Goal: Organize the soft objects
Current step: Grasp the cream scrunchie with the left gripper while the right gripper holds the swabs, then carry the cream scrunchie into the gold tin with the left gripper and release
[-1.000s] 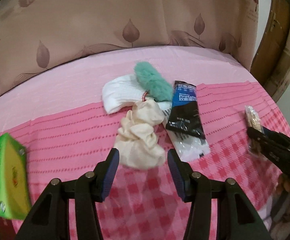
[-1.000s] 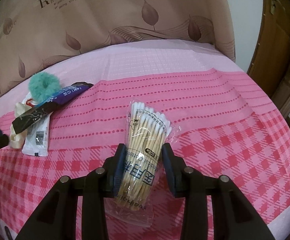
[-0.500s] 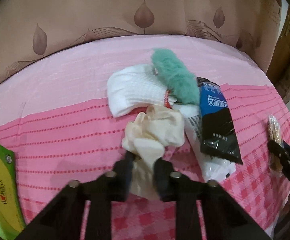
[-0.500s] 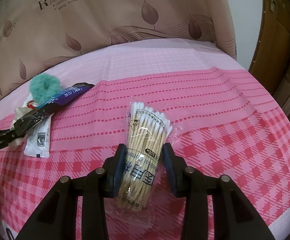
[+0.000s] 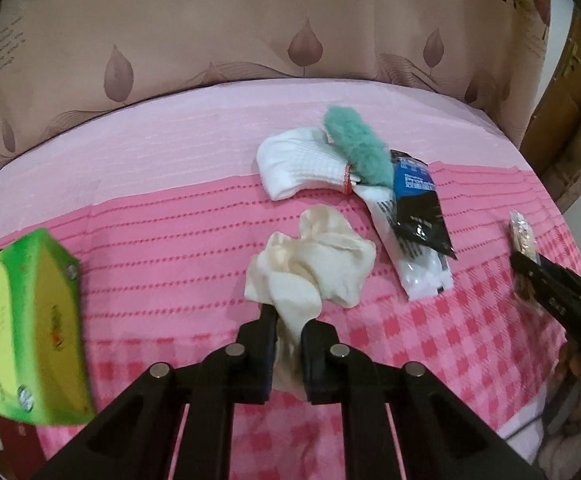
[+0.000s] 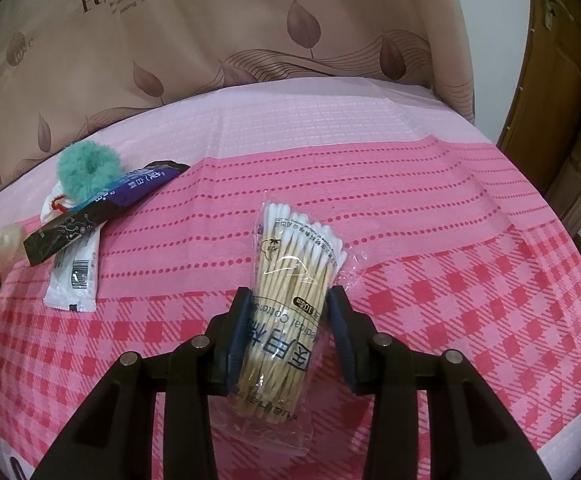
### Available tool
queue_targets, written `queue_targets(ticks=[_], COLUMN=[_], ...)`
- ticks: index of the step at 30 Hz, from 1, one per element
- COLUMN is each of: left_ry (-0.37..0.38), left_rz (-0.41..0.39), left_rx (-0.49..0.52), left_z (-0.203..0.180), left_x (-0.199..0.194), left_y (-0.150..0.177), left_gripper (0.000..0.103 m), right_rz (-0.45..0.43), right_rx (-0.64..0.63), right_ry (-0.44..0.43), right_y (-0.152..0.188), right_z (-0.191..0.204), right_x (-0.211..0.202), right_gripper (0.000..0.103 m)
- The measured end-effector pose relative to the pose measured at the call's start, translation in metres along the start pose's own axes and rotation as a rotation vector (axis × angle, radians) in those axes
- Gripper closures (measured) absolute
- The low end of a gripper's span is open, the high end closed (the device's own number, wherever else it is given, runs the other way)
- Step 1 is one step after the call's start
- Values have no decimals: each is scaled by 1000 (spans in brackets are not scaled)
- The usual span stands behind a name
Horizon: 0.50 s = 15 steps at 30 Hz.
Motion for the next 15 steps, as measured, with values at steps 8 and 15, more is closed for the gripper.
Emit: queue_targets(ticks=[8, 15], left_ry=[-51, -124], left_rz=[-14, -34], left_rx=[-12, -57], left_z=[14, 53], left_x=[-39, -83], left_y=[17, 40], left_gripper=[93, 93], right_rz=[0, -1], right_rx=[-2, -4], right_ry=[2, 4], right_y=[0, 0], right_z=[0, 0], right_x=[0, 0], right_gripper=[65, 65])
Point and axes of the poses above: each gripper's, at about its wrist camera, not at the fingertips, and x roughly the way its jaws point, z to its left, y to its underside, the point moved 9 cm from there along x, roughly the way its jaws point, and after that the axes turned 12 degrees about x, right-handed, at the moved point
